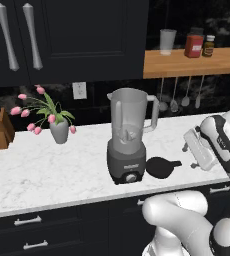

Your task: Close the lid blender by securely placing the lid on top.

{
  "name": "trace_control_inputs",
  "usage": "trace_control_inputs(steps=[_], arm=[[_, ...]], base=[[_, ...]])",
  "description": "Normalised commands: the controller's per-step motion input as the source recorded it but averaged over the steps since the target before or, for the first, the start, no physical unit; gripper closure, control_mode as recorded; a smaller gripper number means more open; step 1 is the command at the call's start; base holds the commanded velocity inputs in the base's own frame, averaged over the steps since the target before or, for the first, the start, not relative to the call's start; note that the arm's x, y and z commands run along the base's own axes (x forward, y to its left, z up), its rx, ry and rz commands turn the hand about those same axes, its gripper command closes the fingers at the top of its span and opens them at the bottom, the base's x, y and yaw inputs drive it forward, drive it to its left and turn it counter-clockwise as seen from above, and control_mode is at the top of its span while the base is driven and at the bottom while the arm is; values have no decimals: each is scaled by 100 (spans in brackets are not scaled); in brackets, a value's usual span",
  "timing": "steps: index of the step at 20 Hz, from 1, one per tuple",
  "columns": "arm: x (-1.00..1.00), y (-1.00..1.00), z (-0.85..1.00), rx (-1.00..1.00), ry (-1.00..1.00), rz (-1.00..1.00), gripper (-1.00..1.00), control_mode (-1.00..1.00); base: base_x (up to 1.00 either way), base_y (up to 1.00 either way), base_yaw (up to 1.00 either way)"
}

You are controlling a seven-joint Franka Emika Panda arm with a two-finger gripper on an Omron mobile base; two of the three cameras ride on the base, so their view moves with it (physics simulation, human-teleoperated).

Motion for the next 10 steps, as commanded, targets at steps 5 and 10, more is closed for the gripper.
trace_control_inputs(steps=[5, 10], arm=[[29, 0, -27, 0, 0, 0, -100, -100], [27, -4, -21, 0, 0, 0, -100, -100]], base=[[0, 0, 0], [0, 0, 0]])
